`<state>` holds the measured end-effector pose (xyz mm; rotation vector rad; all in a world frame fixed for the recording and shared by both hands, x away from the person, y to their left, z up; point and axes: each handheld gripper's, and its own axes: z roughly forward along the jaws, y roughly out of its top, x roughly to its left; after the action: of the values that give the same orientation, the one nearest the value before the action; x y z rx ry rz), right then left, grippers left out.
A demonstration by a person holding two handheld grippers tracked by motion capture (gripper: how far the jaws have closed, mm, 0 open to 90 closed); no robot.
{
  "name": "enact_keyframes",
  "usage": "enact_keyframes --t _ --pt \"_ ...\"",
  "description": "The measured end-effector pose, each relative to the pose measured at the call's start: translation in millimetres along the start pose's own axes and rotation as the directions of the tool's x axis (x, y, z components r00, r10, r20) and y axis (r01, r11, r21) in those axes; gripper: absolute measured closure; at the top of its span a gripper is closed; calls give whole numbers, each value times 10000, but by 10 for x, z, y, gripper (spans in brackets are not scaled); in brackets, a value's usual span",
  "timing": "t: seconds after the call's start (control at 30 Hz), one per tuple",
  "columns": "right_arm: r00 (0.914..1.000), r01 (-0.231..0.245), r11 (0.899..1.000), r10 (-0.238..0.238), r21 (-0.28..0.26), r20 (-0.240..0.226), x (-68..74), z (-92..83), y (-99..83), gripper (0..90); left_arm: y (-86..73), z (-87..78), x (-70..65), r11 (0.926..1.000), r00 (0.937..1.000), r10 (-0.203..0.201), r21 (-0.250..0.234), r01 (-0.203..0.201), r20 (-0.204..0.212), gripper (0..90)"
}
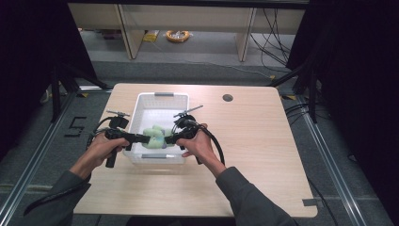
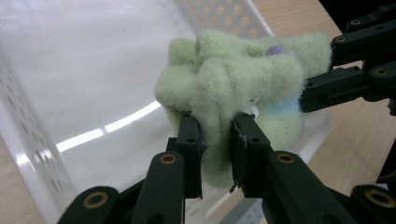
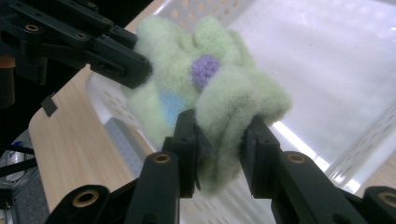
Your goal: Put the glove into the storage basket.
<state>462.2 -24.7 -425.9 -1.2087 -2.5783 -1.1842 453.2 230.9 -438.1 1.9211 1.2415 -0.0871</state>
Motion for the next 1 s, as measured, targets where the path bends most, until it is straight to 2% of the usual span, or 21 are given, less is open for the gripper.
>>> enact_keyframes --t 0.1,0.17,0.23,0.43,0.57,0.6,0.67,0.73,0.77,1.0 --pt "9997 -184 9994 179 301 170 -17 81 8 700 -14 45 44 9998 9999 -92 146 94 -107 747" --pt "9996 -237 9987 229 461 186 -30 126 9 700 -24 64 52 9996 9993 -114 266 123 -344 745" --pt "9993 -315 9979 304 570 202 -39 164 8 699 -29 83 67 9992 9992 -24 407 40 -393 743" --pt "9988 -280 9950 241 963 419 -48 284 -1 697 -52 144 90 9975 9982 -8 702 50 -605 738" --pt "9979 -414 9924 353 1159 538 -47 317 2 693 -58 166 114 9969 9979 2 788 50 -651 730" --pt "9978 -407 9928 344 1126 575 -43 319 5 692 -59 170 126 9968 9985 -10 800 55 -555 726" --pt "9980 -320 9927 254 1160 579 -39 324 7 692 -60 171 132 9968 9980 -61 795 111 -634 718" --pt "9979 -287 9918 211 1243 619 -35 328 13 690 -57 174 124 9962 9981 23 876 31 -612 710" --pt "9974 -346 9912 262 1280 669 -30 330 16 689 -53 169 119 9950 9971 171 995 -96 -743 706" --pt "9959 -346 9861 204 1627 882 -15 352 42 669 -11 167 105 9974 9949 145 718 -73 -997 615"
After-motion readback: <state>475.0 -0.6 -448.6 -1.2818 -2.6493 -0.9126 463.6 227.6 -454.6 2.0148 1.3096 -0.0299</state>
